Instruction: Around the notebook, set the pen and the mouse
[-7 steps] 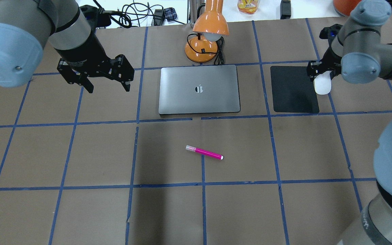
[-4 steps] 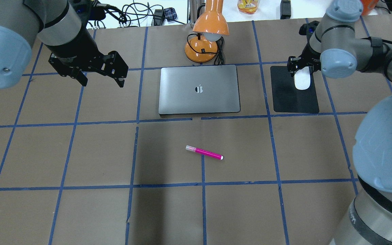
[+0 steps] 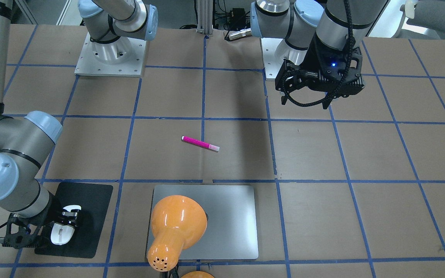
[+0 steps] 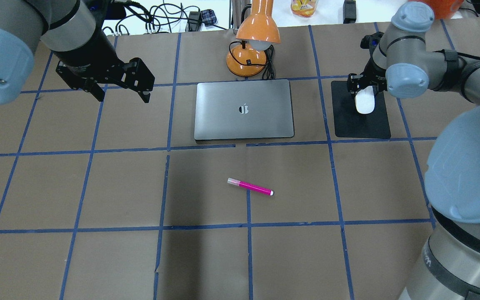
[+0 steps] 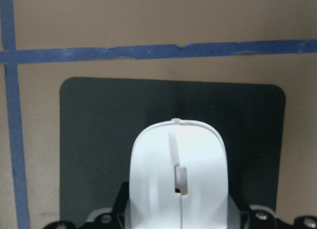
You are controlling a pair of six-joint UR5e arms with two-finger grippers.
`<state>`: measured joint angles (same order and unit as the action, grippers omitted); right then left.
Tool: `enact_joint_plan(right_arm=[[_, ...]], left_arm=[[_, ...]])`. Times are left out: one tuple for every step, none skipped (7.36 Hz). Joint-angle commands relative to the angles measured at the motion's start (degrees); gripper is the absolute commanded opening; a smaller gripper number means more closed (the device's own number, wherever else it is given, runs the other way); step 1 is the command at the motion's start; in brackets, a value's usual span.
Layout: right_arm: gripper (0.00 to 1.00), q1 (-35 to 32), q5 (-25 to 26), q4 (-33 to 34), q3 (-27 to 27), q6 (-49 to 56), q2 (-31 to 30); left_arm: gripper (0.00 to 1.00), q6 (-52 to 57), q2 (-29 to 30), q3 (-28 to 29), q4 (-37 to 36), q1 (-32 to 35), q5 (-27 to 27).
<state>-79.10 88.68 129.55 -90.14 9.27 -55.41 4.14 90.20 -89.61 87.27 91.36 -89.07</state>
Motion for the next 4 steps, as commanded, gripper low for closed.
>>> enact_joint_plan(right_arm=[[0.95,0.0,-0.1,-0.1,0.2,0.1,0.1],[1.00,0.0,-0.1,-0.1,0.3,0.0,0.0],[1.00,0.0,0.0,-0.4,0.5,0.0,-0.4],[1.00,0.1,0.7,-1.1,0.5,0.0,-2.4]], left_arm=[[1.00,0.0,0.0,0.1,0.0,0.0,-0.1],[1.00,0.0,0.0,-0.1,0.1,0.0,-0.1],[1.00,0.0,0.0,-0.1,0.1,0.0,-0.1],[1.00,0.0,0.0,-0.2,0.1,0.0,-0.1]])
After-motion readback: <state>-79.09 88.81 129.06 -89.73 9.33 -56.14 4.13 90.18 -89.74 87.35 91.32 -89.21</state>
